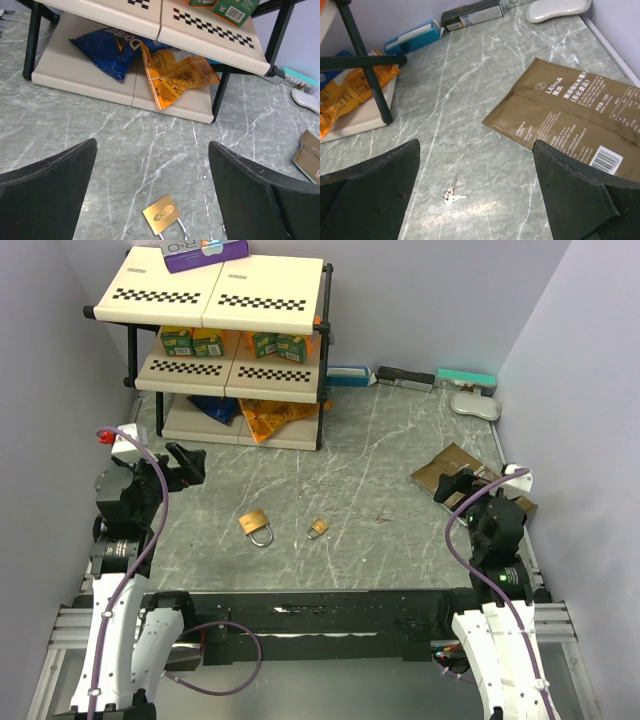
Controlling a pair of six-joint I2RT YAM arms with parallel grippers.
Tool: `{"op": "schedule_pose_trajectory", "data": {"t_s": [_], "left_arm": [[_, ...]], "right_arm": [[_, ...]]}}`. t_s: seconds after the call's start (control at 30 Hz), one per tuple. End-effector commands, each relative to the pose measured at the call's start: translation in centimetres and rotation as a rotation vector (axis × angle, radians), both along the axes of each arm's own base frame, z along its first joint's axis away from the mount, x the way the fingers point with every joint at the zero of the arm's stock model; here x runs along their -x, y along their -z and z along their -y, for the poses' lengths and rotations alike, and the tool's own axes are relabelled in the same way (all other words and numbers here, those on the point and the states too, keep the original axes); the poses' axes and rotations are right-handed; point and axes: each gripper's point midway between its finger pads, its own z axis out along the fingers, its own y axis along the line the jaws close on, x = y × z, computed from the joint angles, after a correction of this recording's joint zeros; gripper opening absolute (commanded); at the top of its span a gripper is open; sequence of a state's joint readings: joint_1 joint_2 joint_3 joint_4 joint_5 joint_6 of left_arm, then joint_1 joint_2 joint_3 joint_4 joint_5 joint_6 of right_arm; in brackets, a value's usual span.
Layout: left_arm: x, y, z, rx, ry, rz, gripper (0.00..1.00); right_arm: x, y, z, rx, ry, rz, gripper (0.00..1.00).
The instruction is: Unlock with the key
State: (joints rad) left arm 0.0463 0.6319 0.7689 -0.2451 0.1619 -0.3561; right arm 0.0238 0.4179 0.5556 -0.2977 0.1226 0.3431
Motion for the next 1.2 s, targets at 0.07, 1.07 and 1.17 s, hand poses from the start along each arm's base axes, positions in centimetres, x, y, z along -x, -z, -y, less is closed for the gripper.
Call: {"op": "schedule_pose_trajectory", "data": {"t_s": [0.07,1.07,1.17], "left_arm": [[-0.3,-1.5,-0.9,-0.017,-0.046,0.049,0.99],[0.0,2.6,5.9,-0.058,0.200,-0.061,0.99],[0.0,2.7,5.8,-0.055,0.193,-0.065,0.99]], "right_arm": [[0.6,-1.8,0.8,0.004,0.044,0.023,0.99],[-1.9,12.5,-14.9,0.093,-0.373,-0.608,0.74],[-2.5,13.9,-15.4,0.100,-0.361,-0.662,0.70]]}}
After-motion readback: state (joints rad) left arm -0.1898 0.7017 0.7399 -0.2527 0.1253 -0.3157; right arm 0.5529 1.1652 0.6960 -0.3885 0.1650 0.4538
